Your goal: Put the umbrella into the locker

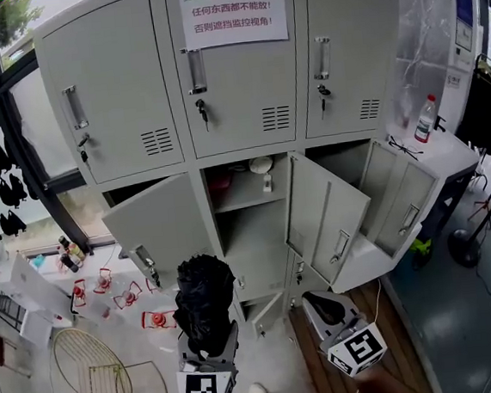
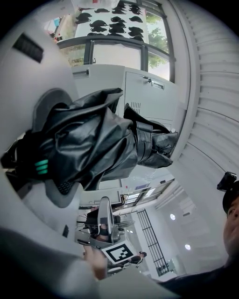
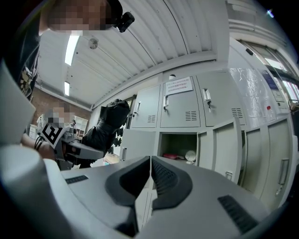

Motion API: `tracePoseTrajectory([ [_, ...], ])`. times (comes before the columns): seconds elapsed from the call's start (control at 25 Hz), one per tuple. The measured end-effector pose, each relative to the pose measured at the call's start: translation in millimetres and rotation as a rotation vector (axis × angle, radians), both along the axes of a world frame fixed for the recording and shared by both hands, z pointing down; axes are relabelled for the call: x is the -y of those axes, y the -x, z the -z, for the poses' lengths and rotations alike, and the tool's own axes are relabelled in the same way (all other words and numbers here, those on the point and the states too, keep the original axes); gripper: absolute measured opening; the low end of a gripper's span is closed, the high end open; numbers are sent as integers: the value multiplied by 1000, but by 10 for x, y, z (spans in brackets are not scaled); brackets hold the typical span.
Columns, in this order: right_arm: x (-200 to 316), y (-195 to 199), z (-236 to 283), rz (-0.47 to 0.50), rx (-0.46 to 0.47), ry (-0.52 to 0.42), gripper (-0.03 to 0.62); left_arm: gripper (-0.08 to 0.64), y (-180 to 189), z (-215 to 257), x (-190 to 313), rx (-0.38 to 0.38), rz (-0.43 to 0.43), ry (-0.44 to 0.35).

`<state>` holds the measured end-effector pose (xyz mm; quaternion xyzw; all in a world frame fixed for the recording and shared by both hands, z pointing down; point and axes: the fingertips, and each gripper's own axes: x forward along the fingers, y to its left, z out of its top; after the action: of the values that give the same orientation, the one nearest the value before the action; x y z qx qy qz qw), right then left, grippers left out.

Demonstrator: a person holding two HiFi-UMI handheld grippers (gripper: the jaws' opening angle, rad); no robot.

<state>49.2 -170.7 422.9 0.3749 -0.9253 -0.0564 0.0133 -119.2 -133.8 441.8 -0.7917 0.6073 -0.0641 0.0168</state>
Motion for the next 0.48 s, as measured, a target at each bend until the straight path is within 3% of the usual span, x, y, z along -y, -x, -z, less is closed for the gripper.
tracePoseTrajectory([
  [0.48,462,201,4,-31,-8,13,32,259,148,-12,505,8,-39,19],
])
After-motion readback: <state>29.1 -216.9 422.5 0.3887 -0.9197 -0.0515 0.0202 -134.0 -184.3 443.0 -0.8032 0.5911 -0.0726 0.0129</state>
